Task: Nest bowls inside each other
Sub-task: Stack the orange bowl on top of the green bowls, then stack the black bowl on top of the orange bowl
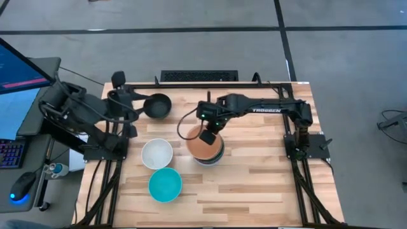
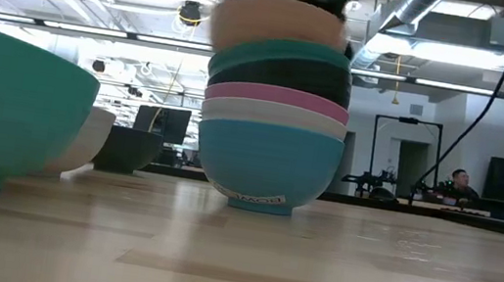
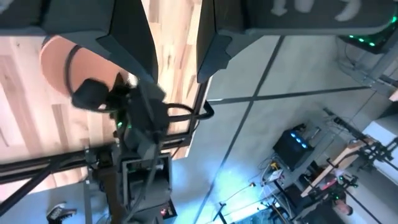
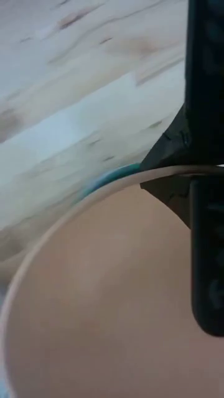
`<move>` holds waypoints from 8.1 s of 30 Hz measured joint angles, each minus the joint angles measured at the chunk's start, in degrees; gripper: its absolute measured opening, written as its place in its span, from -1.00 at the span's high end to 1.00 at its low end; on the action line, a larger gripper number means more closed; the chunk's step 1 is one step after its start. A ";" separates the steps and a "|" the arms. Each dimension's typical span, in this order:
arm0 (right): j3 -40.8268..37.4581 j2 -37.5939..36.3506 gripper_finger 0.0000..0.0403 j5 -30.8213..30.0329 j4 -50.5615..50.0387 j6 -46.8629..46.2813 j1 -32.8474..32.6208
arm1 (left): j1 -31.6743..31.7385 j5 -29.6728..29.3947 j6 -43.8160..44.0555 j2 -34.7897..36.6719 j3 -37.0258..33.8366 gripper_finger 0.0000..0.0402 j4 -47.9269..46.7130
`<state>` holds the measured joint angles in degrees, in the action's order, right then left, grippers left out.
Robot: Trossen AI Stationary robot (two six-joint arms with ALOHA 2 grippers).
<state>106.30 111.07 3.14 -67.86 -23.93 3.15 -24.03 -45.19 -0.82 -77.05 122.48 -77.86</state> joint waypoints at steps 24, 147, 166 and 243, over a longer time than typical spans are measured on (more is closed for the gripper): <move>0.00 -0.51 0.25 -7.63 -4.08 1.07 -0.77 | 0.02 0.02 1.72 2.91 -7.79 0.49 1.31; -11.28 -4.07 0.49 2.73 25.25 24.29 3.20 | 16.33 17.90 1.31 10.27 -45.88 0.49 41.14; 7.31 -8.12 0.30 -16.24 4.61 25.89 5.33 | 22.56 10.54 3.37 9.92 -57.20 0.48 31.01; -1.11 -38.29 -0.24 -16.50 -6.81 17.97 22.50 | 47.25 31.19 14.37 -18.69 -54.45 0.17 20.41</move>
<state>105.19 72.77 -13.37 -74.68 -5.96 25.65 23.22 -14.00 13.55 -95.74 68.03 -57.45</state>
